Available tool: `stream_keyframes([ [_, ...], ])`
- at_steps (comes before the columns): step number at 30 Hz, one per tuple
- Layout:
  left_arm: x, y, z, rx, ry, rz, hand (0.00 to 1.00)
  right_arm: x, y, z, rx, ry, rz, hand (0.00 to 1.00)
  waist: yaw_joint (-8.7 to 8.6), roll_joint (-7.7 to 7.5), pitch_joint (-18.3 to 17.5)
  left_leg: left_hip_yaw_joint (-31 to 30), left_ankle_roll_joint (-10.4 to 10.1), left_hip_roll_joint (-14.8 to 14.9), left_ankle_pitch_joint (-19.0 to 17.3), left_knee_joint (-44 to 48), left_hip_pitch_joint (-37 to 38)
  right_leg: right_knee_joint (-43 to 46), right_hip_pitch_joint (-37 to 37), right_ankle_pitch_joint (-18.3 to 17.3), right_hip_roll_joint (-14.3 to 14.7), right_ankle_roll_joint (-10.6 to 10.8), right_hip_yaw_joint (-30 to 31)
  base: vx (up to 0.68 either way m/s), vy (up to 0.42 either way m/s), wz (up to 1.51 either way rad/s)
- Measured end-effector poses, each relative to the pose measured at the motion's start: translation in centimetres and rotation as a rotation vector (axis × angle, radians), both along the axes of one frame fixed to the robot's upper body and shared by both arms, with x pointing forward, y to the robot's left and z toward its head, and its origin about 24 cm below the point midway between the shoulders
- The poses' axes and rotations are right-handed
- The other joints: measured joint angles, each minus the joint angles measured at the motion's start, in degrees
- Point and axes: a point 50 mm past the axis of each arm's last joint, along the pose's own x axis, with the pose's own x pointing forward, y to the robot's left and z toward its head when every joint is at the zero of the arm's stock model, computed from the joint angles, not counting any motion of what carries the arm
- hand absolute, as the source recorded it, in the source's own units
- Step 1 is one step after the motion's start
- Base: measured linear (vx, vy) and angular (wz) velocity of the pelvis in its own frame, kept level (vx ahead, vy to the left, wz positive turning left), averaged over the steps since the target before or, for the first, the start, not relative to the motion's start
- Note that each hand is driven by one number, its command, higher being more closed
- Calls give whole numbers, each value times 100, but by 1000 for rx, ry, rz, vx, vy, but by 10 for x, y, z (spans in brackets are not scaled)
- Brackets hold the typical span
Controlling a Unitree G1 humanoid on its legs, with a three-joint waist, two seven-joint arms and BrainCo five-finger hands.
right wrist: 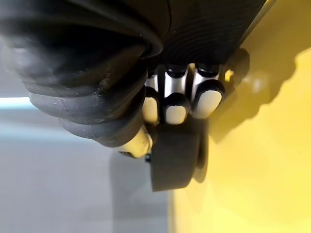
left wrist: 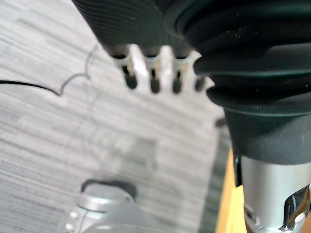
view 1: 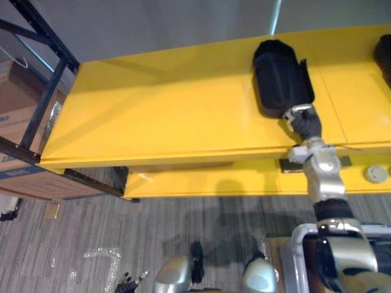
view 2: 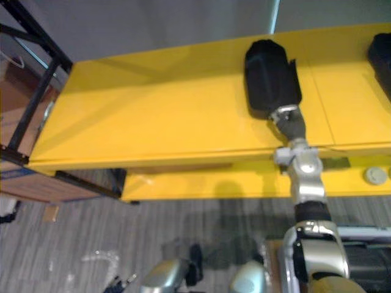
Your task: Walk over and take plastic housings, then place them on the shelf
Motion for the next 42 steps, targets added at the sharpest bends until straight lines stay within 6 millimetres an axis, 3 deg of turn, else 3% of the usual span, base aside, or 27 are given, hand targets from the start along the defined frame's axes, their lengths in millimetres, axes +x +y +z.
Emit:
stream_keyframes([
  [4, -1, 0, -1, -1, 5, 3, 0, -28, 20, 1, 53, -111, 19, 100, -28, -141, -114, 91, -49, 132, 30, -212, 119, -394, 157, 147, 219, -22, 5, 100, -40, -14],
  [6, -3, -2, -2, -6, 16, 7, 0, -54, 26, -9, 130, -146, -17, 100, -128, -419, -360, 154, -69, 200, 41, -370, 195, -695, 254, 228, 378, -47, 16, 133, -35, -13],
  [7, -4, -3, -2, -5, 23, 10, 0, -60, 25, -11, 147, -150, -34, 0, -151, -493, -436, 170, -70, 210, 41, -378, 194, -756, 265, 248, 397, -50, 24, 138, -2, -21],
  [10, -7, 4, -2, 18, 38, 31, 0, -88, 9, -17, 200, -183, -174, 0, -172, -775, -649, 412, -170, 301, -34, -380, 389, -1149, 468, 412, 555, -79, 277, 107, 11, -43],
  [12, -9, 6, -3, 27, 51, 65, 0, -103, -2, -20, 225, -197, -259, 0, -258, -843, -799, 519, -214, 348, -70, -397, 484, -1314, 529, 540, 607, -106, 404, 75, 24, -52],
  [13, -16, 8, -5, 37, 86, 76, 0, -115, -12, -31, 222, -168, -338, 0, -354, -873, -971, 689, -252, 353, -113, -462, 598, -1402, 549, 561, 636, -101, 544, 53, 48, -45],
  [16, -22, 7, -7, 36, 118, 87, 0, -131, -24, -48, 192, -97, -454, 0, -468, -818, -1128, 833, -262, 374, -169, -509, 689, -1483, 554, 613, 688, -82, 704, 29, 33, -36],
  [19, -26, 6, -10, 42, 157, 89, 0, -154, -39, -80, 226, 25, -606, 0, -638, -723, -1277, 994, -268, 369, -173, -614, 774, -1566, 535, 672, 712, -72, 848, -30, 25, -31],
  [20, -24, 5, -11, 39, 158, 80, 0, -168, -45, -98, 254, 99, -669, 0, -673, -692, -1299, 1075, -270, 371, -174, -653, 840, -1568, 532, 678, 740, -68, 927, -65, -1, -22],
  [24, -22, 1, -12, 35, 170, 43, 0, -195, -41, -135, 293, 248, -739, 0, -780, -621, -1373, 1142, -295, 375, -154, -763, 895, -1577, 513, 698, 783, -69, 992, -100, -13, -14],
  [28, -20, -2, -13, 36, 192, -16, 0, -198, -34, -139, 286, 255, -714, 0, -796, -553, -1461, 1290, -307, 368, -139, -855, 892, -1602, 408, 736, 792, -71, 1136, -59, 7, -20],
  [33, -21, 1, -15, 43, 263, -150, 0, -189, -29, -136, 308, 229, -726, 0, -774, -618, -1505, 1749, -376, 406, -88, -987, 1019, -1771, 238, 947, 971, -122, 1598, -5, -20, -40],
  [36, -23, 0, -16, 60, 305, -257, 0, -190, -31, -136, 325, 226, -757, 0, -869, -649, -1510, 2008, -412, 426, -127, -990, 1127, -1840, 235, 988, 1010, -125, 1831, 23, -1, -51],
  [39, -27, -1, -17, 58, 349, -328, 0, -197, -33, -140, 350, 244, -790, 0, -992, -660, -1508, 2350, -492, 482, -261, -934, 1297, -1855, 217, 999, 1156, -134, 2154, 8, -27, -62],
  [41, -31, 1, -18, 47, 358, -306, 0, -202, -33, -143, 343, 262, -780, 0, -1071, -642, -1515, 2506, -529, 579, -506, -560, 1305, -1842, 201, 996, 1232, -137, 2406, 11, -21, -73],
  [42, -32, 1, -18, 38, 355, -277, 0, -204, -33, -146, 341, 270, -762, 0, -1071, -636, -1515, 2403, -448, 692, -695, -61, 1181, -1783, 134, 993, 1277, -139, 2628, 16, -37, -71],
])
